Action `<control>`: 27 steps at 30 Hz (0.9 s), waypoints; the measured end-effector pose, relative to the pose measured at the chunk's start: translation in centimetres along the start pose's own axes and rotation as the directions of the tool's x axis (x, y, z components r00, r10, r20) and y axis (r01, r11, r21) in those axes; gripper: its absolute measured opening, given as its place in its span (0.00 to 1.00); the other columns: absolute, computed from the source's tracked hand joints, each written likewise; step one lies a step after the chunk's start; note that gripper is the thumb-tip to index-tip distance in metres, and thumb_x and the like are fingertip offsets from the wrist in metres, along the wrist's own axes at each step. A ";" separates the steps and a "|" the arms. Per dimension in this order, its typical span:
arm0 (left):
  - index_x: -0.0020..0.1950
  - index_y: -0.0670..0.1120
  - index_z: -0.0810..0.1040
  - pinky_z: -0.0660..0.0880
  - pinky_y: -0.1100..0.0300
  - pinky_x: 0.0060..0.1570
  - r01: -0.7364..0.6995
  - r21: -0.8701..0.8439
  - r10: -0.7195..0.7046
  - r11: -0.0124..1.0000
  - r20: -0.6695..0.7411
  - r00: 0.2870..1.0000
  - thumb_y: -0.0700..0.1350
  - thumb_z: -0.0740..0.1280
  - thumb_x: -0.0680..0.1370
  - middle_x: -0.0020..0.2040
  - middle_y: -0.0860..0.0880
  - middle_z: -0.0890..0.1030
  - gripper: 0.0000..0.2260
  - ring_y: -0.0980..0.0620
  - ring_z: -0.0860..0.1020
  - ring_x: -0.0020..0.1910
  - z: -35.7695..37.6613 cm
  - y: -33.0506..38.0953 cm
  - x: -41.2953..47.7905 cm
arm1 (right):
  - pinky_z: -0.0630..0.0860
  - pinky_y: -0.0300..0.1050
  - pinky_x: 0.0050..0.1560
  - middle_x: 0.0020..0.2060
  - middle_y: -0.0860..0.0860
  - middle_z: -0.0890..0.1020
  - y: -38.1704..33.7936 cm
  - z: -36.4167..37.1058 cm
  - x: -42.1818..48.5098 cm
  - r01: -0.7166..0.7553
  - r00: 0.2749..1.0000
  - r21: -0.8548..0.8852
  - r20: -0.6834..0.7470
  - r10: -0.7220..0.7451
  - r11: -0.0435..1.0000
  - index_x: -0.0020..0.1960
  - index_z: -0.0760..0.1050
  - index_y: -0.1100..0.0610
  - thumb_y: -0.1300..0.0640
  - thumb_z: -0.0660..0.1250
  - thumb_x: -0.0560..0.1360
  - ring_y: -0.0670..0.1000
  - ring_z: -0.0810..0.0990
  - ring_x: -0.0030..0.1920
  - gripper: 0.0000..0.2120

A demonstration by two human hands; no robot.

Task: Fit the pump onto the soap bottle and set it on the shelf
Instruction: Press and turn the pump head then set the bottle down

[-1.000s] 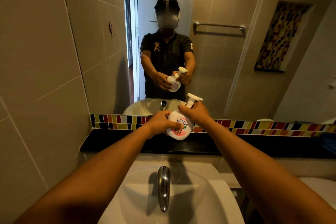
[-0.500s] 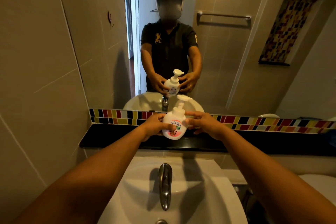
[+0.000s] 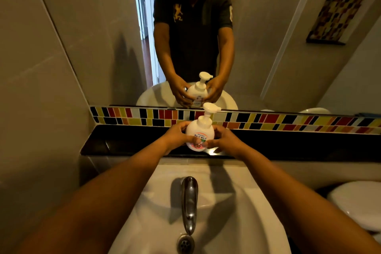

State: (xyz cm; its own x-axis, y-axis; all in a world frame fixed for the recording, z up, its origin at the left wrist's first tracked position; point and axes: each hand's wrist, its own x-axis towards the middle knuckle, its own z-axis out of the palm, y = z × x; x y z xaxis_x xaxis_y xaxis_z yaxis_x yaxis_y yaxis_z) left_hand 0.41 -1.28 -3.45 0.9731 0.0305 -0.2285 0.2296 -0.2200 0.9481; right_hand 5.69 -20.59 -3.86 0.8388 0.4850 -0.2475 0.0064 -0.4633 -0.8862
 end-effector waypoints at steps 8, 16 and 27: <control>0.70 0.46 0.72 0.76 0.48 0.62 -0.034 0.075 0.035 0.997 -0.003 0.999 0.32 0.75 0.67 0.65 0.46 0.78 0.33 0.48 0.76 0.63 -0.5 -1.1 2.7 | 0.80 0.47 0.51 0.63 0.54 0.79 1.1 0.1 2.8 -0.008 1.000 -0.027 -0.020 0.007 1.000 0.69 0.70 0.54 0.62 0.75 0.71 0.55 0.79 0.60 0.29; 0.68 0.47 0.73 0.75 0.45 0.63 -0.020 0.094 0.023 0.995 -0.024 0.999 0.32 0.76 0.67 0.64 0.45 0.79 0.31 0.45 0.77 0.64 -1.2 -1.8 4.7 | 0.77 0.61 0.62 0.63 0.54 0.80 1.2 0.1 5.2 -0.015 0.999 -0.031 -0.040 0.013 0.999 0.69 0.71 0.51 0.63 0.76 0.70 0.57 0.78 0.63 0.30; 0.69 0.46 0.71 0.75 0.46 0.64 -0.010 0.027 0.010 1.000 -0.007 1.000 0.33 0.76 0.67 0.65 0.45 0.78 0.33 0.46 0.76 0.65 -1.4 -2.9 5.0 | 0.76 0.59 0.64 0.63 0.51 0.80 1.2 -0.1 4.7 0.050 0.997 -0.069 -0.051 -0.053 0.996 0.68 0.72 0.50 0.60 0.77 0.68 0.53 0.78 0.63 0.31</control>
State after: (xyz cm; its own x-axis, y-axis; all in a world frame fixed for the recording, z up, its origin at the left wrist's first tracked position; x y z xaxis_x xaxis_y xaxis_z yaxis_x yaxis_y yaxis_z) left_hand 4.65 0.92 -7.05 0.9755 0.0348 -0.2173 0.2191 -0.2462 0.9441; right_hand 9.75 -18.96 -6.08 0.8638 0.4708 -0.1796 0.0855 -0.4883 -0.8685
